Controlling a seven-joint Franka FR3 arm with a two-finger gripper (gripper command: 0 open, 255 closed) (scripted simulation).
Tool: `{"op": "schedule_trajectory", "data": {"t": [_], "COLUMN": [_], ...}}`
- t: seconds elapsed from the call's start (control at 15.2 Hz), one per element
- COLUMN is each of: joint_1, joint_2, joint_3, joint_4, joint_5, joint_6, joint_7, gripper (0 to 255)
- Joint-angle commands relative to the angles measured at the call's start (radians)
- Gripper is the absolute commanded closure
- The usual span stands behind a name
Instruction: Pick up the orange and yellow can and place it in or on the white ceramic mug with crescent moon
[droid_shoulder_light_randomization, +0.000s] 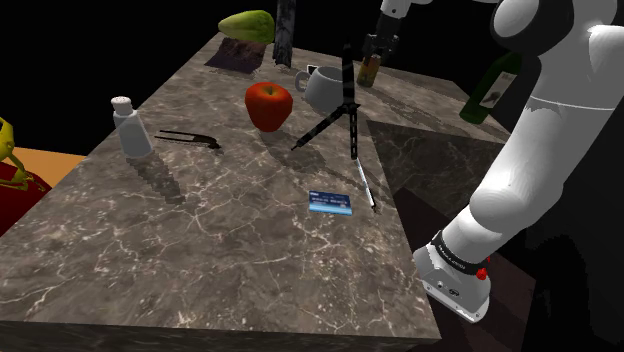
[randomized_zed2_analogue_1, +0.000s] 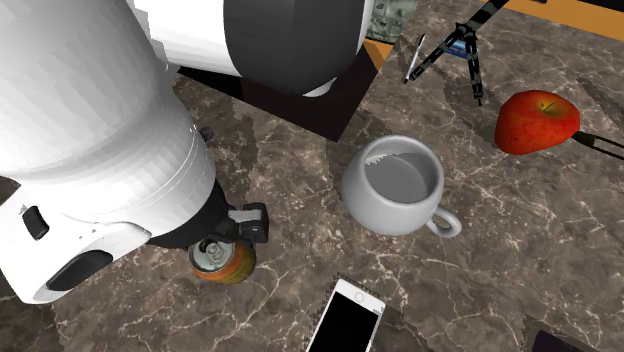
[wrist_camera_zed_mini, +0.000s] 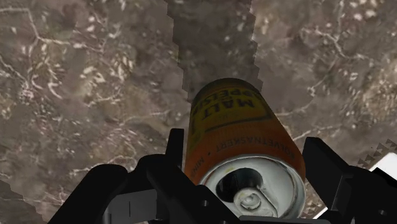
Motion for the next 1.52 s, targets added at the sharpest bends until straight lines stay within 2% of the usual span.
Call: {"op": "schedule_trajectory", "data": {"t": [0.0, 0.46, 1.45], "joint_1": [0.000, 0.000, -0.015], "joint_2": [0.000, 0.001, 0.032], "joint_3": [0.000, 0.000, -0.004], "joint_4": [-0.001, 0.000, 0.246], "joint_5": [0.000, 0.000, 0.009], "joint_6": [0.000, 0.000, -0.216], "joint_7": [0.000, 0.000, -0.004], "gripper": [255, 255, 255]}}
